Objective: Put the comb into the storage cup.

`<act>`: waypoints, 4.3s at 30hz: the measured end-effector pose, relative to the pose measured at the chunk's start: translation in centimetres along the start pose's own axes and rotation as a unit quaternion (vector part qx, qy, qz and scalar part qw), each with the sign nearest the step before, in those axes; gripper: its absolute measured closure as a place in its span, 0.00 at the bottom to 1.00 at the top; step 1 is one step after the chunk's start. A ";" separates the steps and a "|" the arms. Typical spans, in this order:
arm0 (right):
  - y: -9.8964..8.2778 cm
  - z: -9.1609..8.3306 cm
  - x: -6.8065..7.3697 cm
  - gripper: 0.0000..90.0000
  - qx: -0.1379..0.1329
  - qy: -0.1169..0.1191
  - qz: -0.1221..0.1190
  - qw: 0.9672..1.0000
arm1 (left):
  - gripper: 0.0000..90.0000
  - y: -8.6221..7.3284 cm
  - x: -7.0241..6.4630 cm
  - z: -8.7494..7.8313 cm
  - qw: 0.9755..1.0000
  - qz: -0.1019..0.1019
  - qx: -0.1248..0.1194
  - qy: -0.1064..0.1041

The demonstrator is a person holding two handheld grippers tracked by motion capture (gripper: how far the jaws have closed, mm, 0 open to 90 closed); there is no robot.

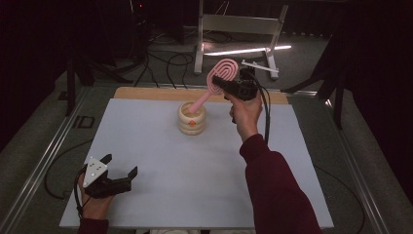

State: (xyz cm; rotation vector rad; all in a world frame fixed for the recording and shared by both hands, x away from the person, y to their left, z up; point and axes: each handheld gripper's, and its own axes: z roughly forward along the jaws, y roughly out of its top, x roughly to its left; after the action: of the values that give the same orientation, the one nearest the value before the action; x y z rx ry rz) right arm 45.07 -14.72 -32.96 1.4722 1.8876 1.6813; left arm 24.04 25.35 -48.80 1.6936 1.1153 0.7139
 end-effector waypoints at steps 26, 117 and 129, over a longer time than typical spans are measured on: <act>-0.5 1.5 -0.2 0.71 -0.007 -0.036 -0.018 0.999 | 0.00 0.1 0.0 -0.2 1.000 -0.002 -0.005 -0.002; -4.0 5.4 -1.2 0.71 0.016 -0.085 -0.024 0.996 | 0.00 0.2 -0.2 -0.2 1.000 -0.003 -0.004 0.002; -4.5 5.7 -1.2 0.71 0.021 -0.084 -0.025 0.996 | 0.00 0.2 -0.2 -0.3 1.000 -0.003 -0.004 0.002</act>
State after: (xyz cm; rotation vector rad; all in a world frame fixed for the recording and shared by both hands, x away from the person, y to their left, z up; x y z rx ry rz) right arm 47.35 -11.35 -39.11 1.5162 1.8629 1.4550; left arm 23.80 25.24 -48.53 1.6815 1.1186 0.7175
